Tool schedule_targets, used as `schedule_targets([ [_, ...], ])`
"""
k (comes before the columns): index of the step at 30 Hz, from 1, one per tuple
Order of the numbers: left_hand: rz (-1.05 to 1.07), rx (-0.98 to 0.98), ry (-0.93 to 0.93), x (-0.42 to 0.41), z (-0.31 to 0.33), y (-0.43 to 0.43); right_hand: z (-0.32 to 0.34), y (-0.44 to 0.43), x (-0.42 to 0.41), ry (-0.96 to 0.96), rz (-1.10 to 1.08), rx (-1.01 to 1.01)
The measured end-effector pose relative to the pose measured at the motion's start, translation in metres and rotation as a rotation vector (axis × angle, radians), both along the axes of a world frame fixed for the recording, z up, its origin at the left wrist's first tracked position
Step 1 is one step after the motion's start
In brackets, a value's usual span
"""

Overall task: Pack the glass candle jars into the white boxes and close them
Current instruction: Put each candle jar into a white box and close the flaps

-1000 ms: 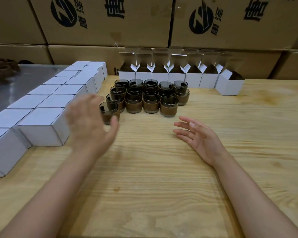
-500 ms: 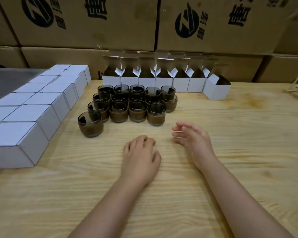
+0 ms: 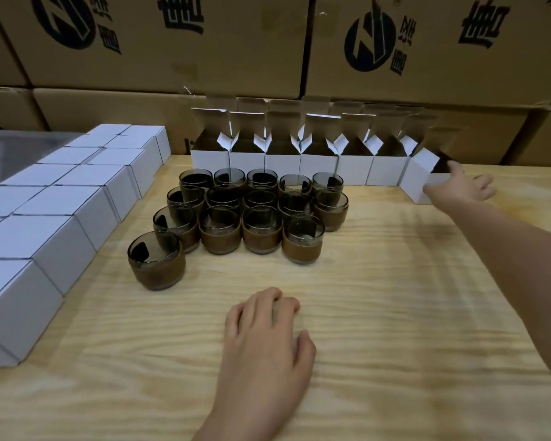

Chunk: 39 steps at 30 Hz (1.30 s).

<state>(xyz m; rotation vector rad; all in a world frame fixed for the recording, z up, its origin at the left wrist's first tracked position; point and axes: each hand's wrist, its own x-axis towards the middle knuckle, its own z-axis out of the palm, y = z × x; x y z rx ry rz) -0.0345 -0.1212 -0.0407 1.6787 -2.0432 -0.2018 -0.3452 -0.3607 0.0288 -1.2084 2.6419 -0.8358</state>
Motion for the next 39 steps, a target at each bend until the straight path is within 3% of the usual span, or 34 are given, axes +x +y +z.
schedule_targets([
  [5, 0.021, -0.007, 0.012, -0.003, 0.001, 0.000, 0.006, -0.019, -0.004, 0.054, 0.032, 0.103],
  [13, 0.008, 0.013, 0.045, -0.001, -0.002, 0.001, 0.004, -0.006, 0.004, 0.092, 0.178, -0.008],
  [22, -0.011, 0.027, -0.015, -0.001, 0.000, -0.001, -0.004, 0.122, 0.070, 0.079, 0.423, -0.554],
  [26, -0.063, 0.134, 0.165, -0.001, 0.008, 0.001, -0.003, 0.187, 0.123, 0.164, 0.558, -0.710],
  [30, -0.089, 0.145, 0.374, 0.003, 0.011, 0.000, -0.015, 0.237, 0.173, 0.275, 0.737, -0.719],
  [39, -0.145, 0.167, 0.418, 0.007, 0.010, -0.005, -0.050, 0.262, 0.199, 0.383, 0.769, -0.648],
])
